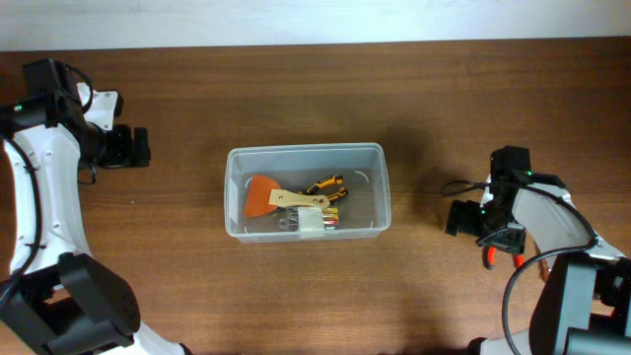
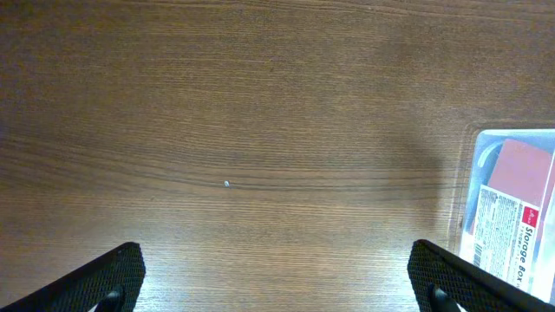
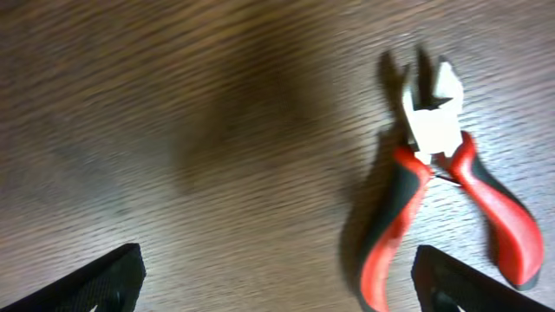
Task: Pack container
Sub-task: 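Move the right gripper over the red-handled small pliers, then lower the right gripper and grasp the red pliers' handle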
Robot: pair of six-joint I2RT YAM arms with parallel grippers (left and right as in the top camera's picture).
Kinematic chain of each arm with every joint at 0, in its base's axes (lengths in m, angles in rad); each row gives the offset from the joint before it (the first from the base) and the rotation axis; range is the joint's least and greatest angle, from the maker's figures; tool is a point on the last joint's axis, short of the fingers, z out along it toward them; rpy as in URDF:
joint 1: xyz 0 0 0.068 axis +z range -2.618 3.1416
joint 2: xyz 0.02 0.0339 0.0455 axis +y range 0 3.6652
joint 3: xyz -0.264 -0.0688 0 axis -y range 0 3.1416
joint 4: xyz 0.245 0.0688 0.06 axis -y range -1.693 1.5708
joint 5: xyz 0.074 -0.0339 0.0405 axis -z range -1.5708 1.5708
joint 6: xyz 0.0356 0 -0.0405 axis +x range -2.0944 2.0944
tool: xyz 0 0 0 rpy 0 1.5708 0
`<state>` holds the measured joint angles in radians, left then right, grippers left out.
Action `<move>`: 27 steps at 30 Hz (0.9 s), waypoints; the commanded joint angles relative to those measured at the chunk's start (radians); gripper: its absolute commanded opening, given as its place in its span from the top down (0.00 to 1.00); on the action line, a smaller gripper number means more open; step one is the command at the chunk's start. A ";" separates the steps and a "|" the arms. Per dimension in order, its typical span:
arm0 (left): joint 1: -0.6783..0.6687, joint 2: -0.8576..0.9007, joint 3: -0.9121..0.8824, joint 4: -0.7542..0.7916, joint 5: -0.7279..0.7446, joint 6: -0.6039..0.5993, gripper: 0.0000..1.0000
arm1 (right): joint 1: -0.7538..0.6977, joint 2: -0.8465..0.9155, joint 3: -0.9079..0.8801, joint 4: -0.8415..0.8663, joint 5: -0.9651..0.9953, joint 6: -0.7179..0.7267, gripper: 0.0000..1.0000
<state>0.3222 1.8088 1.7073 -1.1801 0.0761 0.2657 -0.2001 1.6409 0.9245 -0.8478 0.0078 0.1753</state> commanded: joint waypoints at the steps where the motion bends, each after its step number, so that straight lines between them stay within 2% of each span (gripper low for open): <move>1: 0.008 0.009 -0.005 0.002 0.014 -0.010 0.01 | -0.045 -0.011 -0.007 -0.001 0.005 0.001 0.01; 12: 0.008 0.009 -0.005 0.002 0.014 -0.010 0.01 | -0.227 -0.011 -0.007 -0.011 0.002 -0.016 0.01; 17: 0.008 0.009 -0.005 0.002 0.014 -0.010 0.01 | -0.203 -0.011 -0.008 -0.013 -0.008 -0.040 0.01; 27: 0.008 0.009 -0.005 0.002 0.014 -0.010 0.01 | -0.058 -0.011 -0.010 -0.014 0.004 -0.036 0.01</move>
<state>0.3222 1.8088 1.7073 -1.1801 0.0757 0.2657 -0.2943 1.6409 0.9241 -0.8623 0.0063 0.1452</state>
